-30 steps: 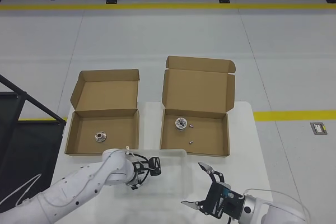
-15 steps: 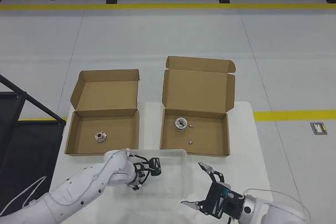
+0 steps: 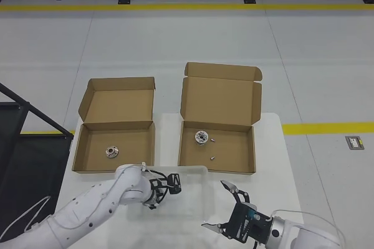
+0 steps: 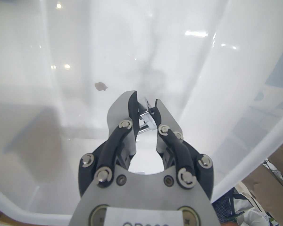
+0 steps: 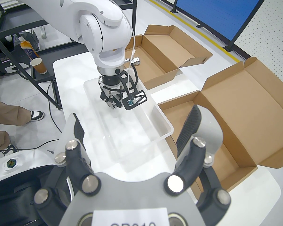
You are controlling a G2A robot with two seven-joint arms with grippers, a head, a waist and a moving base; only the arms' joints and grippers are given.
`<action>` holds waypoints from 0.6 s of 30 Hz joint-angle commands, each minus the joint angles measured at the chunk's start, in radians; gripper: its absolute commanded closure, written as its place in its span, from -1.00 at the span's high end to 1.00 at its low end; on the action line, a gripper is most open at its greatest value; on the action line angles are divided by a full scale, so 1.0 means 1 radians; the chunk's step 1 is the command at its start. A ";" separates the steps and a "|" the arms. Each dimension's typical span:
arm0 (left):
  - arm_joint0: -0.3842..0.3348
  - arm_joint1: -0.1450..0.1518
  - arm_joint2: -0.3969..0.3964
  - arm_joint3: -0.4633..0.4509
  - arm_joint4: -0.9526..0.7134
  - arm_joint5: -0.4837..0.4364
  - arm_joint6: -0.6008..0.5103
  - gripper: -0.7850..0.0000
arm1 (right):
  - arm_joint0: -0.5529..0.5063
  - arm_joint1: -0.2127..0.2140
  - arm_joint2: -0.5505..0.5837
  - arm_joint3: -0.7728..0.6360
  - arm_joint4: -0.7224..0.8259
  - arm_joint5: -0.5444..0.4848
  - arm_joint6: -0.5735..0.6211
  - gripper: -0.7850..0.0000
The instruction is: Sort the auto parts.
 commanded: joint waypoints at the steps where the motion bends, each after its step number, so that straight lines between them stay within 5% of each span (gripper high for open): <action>1: 0.004 0.015 -0.029 -0.040 -0.012 -0.006 -0.006 -1.00 | 0.000 0.000 0.000 0.000 0.000 0.000 0.000 1.00; 13: 0.099 0.173 -0.316 -0.381 0.007 0.082 -0.184 -1.00 | 0.000 0.000 0.000 0.000 0.000 0.000 0.000 1.00; 18: 0.160 0.239 -0.498 -0.360 0.014 0.031 -0.099 -1.00 | 0.000 0.000 0.000 0.000 0.000 0.000 0.000 1.00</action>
